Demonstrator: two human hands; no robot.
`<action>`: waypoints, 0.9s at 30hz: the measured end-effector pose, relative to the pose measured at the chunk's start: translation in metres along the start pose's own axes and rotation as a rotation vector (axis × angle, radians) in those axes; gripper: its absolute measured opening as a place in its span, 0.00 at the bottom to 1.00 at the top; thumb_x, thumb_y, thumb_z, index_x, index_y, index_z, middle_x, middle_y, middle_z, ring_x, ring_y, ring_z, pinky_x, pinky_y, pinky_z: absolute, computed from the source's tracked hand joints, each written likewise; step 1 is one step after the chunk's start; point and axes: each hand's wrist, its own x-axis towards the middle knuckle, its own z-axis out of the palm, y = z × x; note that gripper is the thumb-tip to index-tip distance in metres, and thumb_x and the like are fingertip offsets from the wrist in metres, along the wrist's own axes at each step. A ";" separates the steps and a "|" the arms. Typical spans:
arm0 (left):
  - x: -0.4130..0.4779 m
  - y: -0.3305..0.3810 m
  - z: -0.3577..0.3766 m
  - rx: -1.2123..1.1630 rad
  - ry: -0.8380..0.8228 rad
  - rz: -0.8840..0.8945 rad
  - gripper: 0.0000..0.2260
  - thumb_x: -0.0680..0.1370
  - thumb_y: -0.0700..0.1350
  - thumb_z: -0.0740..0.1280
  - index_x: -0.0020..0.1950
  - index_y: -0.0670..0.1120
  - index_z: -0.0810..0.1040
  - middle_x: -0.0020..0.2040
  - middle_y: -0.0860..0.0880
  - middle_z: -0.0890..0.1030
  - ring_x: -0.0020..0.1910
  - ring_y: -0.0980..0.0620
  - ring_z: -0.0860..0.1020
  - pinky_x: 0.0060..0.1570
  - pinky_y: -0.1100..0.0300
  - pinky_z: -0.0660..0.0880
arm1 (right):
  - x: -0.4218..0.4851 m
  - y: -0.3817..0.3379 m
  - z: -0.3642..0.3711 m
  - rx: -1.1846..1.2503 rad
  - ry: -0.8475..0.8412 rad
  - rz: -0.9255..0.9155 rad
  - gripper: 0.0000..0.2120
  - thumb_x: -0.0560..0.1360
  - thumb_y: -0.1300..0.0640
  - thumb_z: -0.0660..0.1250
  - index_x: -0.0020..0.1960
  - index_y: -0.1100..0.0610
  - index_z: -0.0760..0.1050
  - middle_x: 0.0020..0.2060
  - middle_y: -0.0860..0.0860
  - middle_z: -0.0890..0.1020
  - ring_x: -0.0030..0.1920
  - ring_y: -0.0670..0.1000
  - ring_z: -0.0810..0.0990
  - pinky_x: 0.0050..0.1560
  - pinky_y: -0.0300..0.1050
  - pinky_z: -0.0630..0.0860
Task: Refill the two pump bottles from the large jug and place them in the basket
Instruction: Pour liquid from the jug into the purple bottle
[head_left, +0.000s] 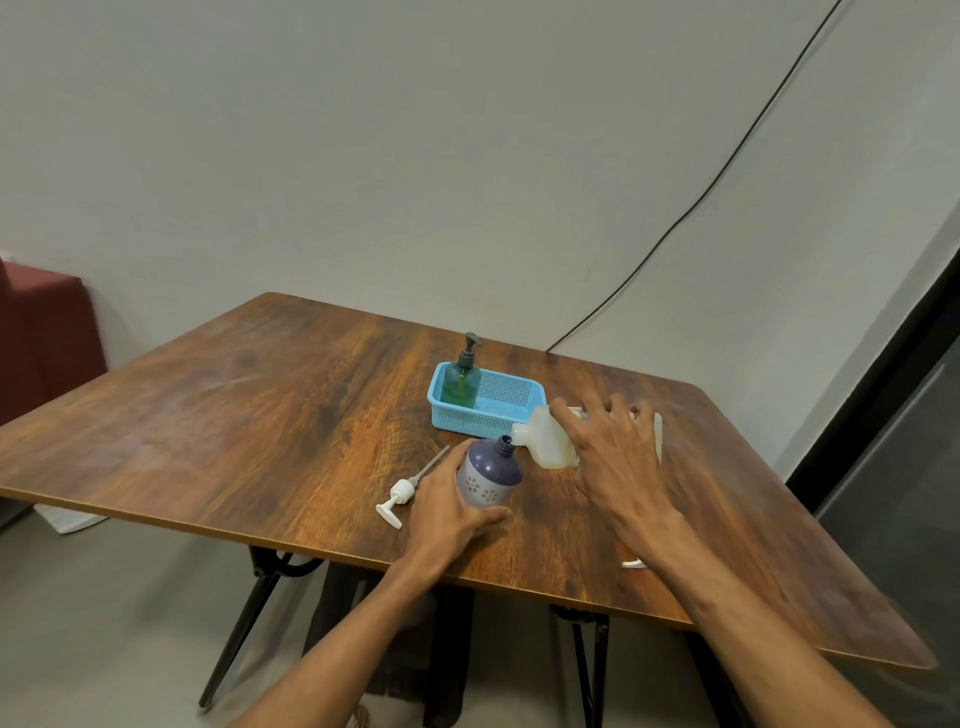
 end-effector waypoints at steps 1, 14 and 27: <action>0.000 0.000 0.000 -0.001 0.002 -0.001 0.39 0.58 0.58 0.81 0.67 0.57 0.72 0.57 0.60 0.80 0.57 0.63 0.78 0.58 0.55 0.78 | -0.001 0.002 0.005 0.009 -0.017 0.011 0.36 0.60 0.54 0.80 0.66 0.48 0.71 0.57 0.57 0.78 0.53 0.62 0.76 0.51 0.62 0.72; 0.000 0.000 0.001 0.011 -0.008 -0.002 0.39 0.60 0.56 0.83 0.68 0.57 0.71 0.58 0.61 0.78 0.57 0.66 0.76 0.56 0.67 0.73 | 0.000 0.002 0.002 0.034 0.020 -0.026 0.38 0.54 0.55 0.83 0.62 0.51 0.74 0.54 0.58 0.79 0.49 0.63 0.78 0.48 0.63 0.73; 0.000 -0.002 0.000 0.008 -0.018 -0.008 0.39 0.59 0.56 0.82 0.67 0.58 0.71 0.57 0.63 0.78 0.58 0.66 0.76 0.57 0.65 0.74 | 0.002 0.002 0.002 0.039 0.050 -0.046 0.38 0.54 0.55 0.83 0.61 0.51 0.74 0.54 0.58 0.79 0.47 0.63 0.78 0.47 0.62 0.73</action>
